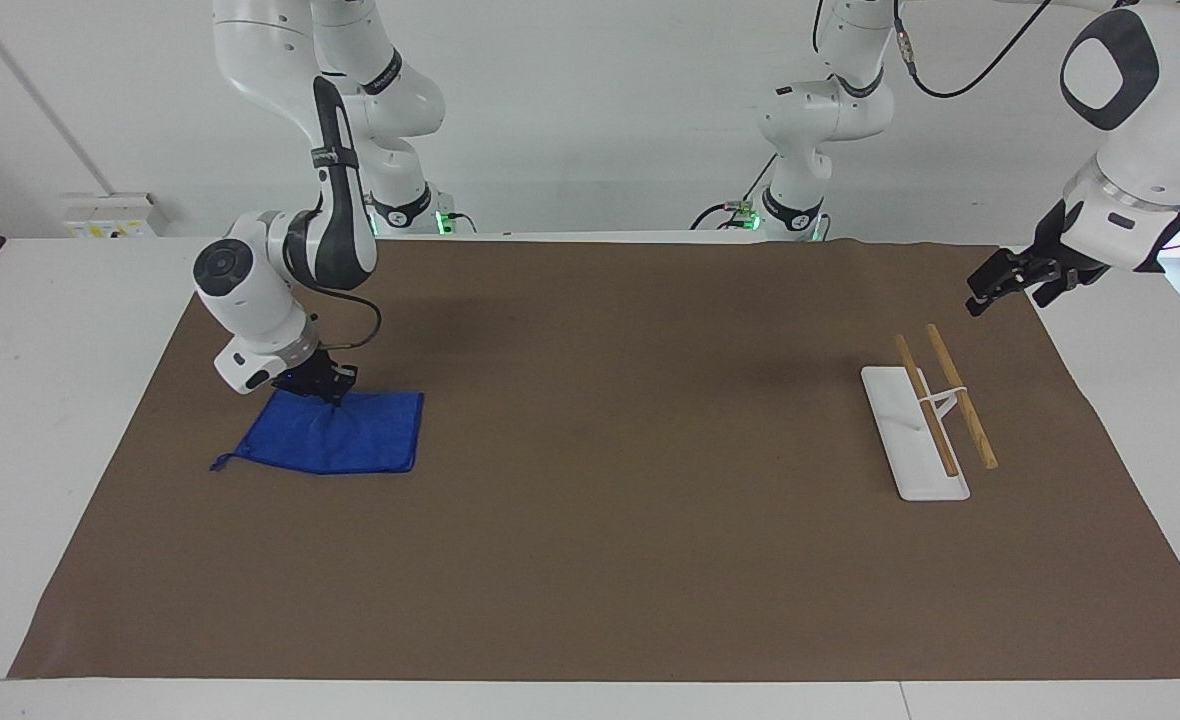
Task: Right arm passes towel to left arm to hang
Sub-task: 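Lift the towel with the right gripper while the left gripper approaches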
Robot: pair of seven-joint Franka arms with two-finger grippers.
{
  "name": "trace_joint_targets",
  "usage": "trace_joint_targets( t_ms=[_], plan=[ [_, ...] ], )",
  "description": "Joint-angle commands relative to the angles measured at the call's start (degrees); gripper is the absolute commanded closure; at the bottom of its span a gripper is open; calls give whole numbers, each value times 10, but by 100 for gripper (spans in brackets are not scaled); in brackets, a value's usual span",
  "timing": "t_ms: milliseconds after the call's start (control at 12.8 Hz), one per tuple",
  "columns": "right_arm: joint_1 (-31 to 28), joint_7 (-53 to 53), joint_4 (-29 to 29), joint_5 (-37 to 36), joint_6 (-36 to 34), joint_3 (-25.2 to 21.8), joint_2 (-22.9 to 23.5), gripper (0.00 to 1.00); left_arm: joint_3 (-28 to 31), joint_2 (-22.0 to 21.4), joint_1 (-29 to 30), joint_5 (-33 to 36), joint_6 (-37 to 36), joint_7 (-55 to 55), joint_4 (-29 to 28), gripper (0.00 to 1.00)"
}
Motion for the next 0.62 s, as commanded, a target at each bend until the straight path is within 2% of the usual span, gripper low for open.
trace_joint_targets(
  t_ms=[0,156,311,545],
  plan=[
    [-1,25,107,49,-133,32,-8,100,2,-38,-44,1,85,-150,-88,0],
    [-1,91,152,106,-173,60,-6,100,2,-48,-84,1,157,-272,-147,0],
    [-1,210,179,176,-175,106,-1,100,3,-45,-125,1,187,-365,-171,0],
    [0,399,195,320,-157,162,4,100,3,-22,-185,1,261,-526,-190,0]
  ],
)
